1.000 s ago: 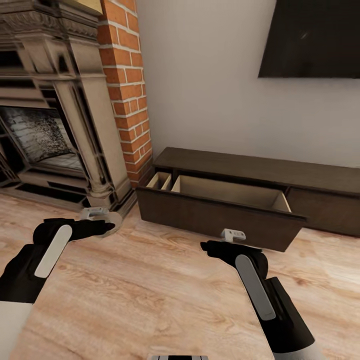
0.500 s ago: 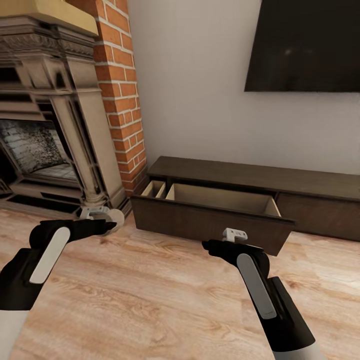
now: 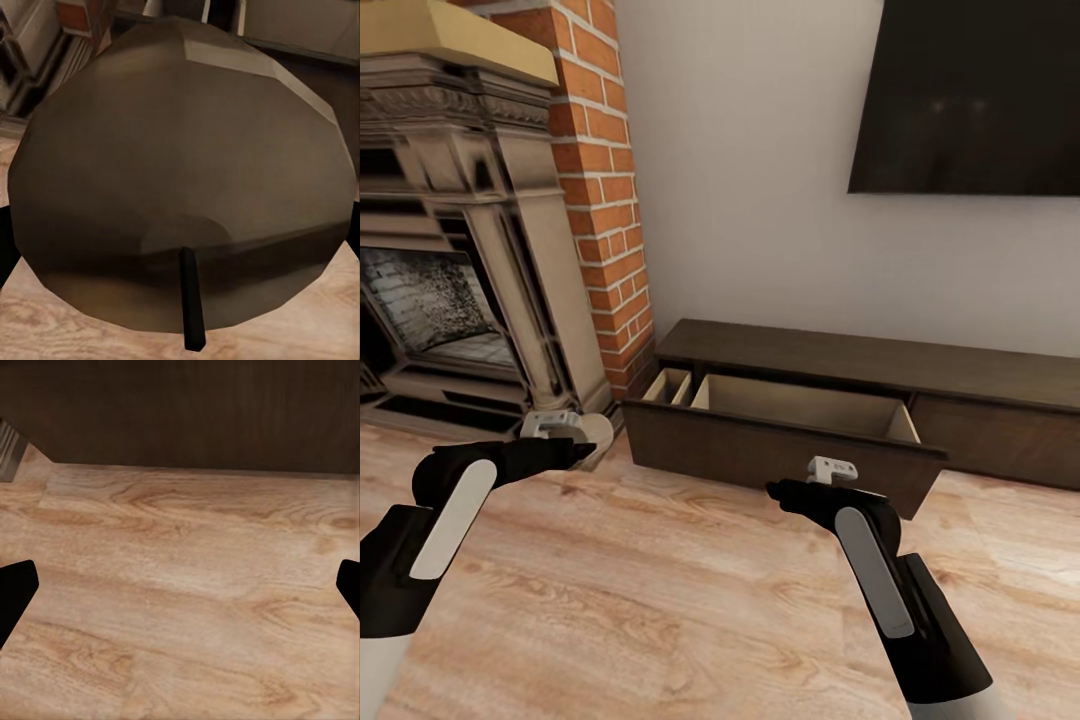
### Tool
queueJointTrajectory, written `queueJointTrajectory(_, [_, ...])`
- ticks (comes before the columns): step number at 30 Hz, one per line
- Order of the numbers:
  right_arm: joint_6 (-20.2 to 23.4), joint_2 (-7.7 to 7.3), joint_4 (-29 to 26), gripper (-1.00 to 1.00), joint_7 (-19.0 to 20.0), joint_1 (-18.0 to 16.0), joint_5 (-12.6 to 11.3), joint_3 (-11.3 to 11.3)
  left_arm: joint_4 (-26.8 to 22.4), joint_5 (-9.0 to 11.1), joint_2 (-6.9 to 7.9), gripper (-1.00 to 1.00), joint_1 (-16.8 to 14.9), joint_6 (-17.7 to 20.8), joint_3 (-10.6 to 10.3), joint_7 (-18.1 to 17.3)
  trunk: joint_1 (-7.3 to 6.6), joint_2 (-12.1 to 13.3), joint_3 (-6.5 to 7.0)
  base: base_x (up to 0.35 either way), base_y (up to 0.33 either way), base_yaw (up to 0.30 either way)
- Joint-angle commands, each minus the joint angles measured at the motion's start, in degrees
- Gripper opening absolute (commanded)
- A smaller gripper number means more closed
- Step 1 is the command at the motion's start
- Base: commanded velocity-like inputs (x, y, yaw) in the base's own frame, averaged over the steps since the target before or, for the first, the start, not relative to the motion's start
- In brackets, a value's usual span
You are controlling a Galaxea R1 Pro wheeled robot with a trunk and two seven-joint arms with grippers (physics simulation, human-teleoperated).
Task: Place each of the two pumpkins and all three candles from the living room inside a cabinet in the living room (use any cabinet), then make sure every cabinet is closed, and position the cauldron so it is next to a table in the living room.
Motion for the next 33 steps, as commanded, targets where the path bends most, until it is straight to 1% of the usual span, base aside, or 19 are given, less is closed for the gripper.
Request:
queueJointTrajectory(1, [0.12,-0.06,-0.06,1.00,-0.60,-0.03,-0.59,-0.03,-0.08,0.54,0.03,-1.00,-0.03,0.15,-0.11,0.59,-0.23,0.39,0.13,0.000,0.000,-0.008])
queueJointTrajectory(7, [0.04,-0.22,-0.06,1.00,-0.60,0.01,-0.83,-0.55,-0.17,0.44,-0.07,-1.00,-0.02,0.15,-0.27,0.63,-1.55,2.80,1.35,0.000,0.000,-0.149])
queueJointTrajectory(11, [0.06,-0.22,0.01,1.00,-0.60,0.03,-0.91,-2.10,-0.22,0.42,-0.04,-1.00,-0.02,0.15,-0.33,0.63,-1.55,2.80,1.51,0.000,0.000,-0.252])
queueJointTrajectory(16, [0.09,-0.25,0.02,1.00,-0.60,0.03,-0.92,-2.56,-0.30,0.40,-0.01,-1.00,-0.02,0.15,-0.34,0.63,-1.55,2.80,1.75,0.024,0.000,-0.267])
queueJointTrajectory(20, [0.07,-0.39,0.17,1.00,-0.60,0.04,-0.94,-3.06,-0.28,0.38,-0.06,-1.00,-0.02,0.15,-0.34,0.63,-1.55,2.80,1.94,0.227,0.000,-0.269])
queueJointTrajectory(22, [0.11,-0.57,0.28,1.00,-0.59,0.04,-1.02,-5.17,-0.25,0.38,-0.08,-1.00,-0.02,0.15,-0.34,0.63,-1.55,2.80,2.03,0.302,0.000,-0.270])
queueJointTrajectory(24, [0.15,-0.66,0.33,1.00,-0.58,0.04,-1.06,-6.38,-0.24,0.38,-0.09,-1.00,-0.02,0.15,-0.34,0.63,-1.55,2.80,2.12,0.318,0.000,-0.270])
queueJointTrajectory(26, [0.18,-0.72,0.35,1.00,-0.59,0.04,-1.08,-7.01,-0.24,0.38,-0.09,-1.00,-0.02,0.15,-0.34,0.63,-1.55,2.80,2.22,0.327,0.000,-0.270])
queueJointTrajectory(33, [0.16,-0.77,0.66,1.00,-0.60,0.04,-1.15,-7.72,-0.23,0.38,-0.10,-1.00,-0.02,0.15,-0.34,0.63,-1.55,2.80,2.55,0.332,-0.056,-0.270])
